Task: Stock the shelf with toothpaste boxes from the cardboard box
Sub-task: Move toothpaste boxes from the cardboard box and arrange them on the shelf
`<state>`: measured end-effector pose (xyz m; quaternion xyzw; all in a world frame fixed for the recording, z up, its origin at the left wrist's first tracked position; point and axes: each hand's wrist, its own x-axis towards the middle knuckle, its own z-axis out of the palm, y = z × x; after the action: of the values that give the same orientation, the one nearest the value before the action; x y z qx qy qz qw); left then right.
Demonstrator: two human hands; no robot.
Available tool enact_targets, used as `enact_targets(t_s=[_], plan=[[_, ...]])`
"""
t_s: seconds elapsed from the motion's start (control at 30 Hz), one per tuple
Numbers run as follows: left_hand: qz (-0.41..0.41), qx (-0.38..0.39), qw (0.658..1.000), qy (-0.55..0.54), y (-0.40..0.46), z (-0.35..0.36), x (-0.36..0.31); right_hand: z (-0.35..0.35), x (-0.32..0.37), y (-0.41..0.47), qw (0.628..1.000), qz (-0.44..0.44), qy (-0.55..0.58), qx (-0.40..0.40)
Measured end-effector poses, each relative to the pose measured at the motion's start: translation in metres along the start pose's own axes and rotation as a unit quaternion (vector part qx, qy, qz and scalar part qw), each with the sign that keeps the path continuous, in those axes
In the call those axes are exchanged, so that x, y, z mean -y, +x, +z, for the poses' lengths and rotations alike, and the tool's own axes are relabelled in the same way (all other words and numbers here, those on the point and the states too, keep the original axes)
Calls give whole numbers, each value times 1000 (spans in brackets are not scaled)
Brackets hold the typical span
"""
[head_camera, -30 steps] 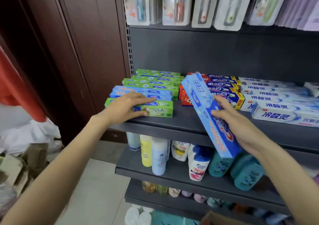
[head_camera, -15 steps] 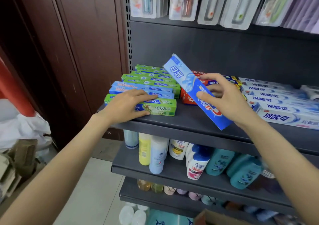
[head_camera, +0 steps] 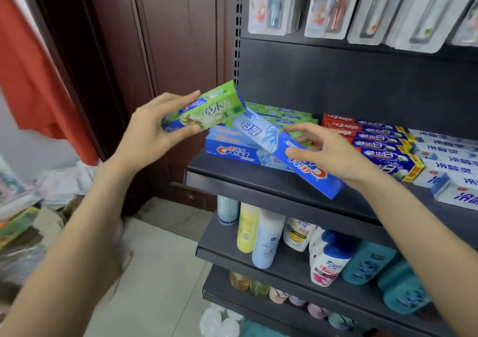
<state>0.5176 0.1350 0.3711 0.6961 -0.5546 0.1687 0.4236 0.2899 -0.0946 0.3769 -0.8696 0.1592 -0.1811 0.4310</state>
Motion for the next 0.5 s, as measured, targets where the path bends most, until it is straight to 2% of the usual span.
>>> enact_targets(t_s=[0.07, 0.1, 0.17, 0.23, 0.3, 0.43, 0.5], plan=[[-10, -5, 1000, -4, -1, 1, -1, 13, 5, 6, 990, 41, 133, -25], [-14, -5, 1000, -9, -2, 3, 0, 19, 8, 7, 973, 49, 220, -55], [-22, 0, 1000, -16, -5, 8, 2, 27, 10, 7, 916, 11, 378, -134], [-27, 18, 999, -4, -9, 15, 5, 26, 9, 5, 869, -33, 454, -193], [-27, 46, 998, 20, -11, 22, 6, 20, 7, -3, 866, -44, 445, -225], [-11, 88, 993, 72, -12, 31, 3, 9, -11, -29, 911, -28, 341, -230], [-2, 97, 992, 83, -13, 36, 2, 4, -21, -40, 912, -27, 323, -252]])
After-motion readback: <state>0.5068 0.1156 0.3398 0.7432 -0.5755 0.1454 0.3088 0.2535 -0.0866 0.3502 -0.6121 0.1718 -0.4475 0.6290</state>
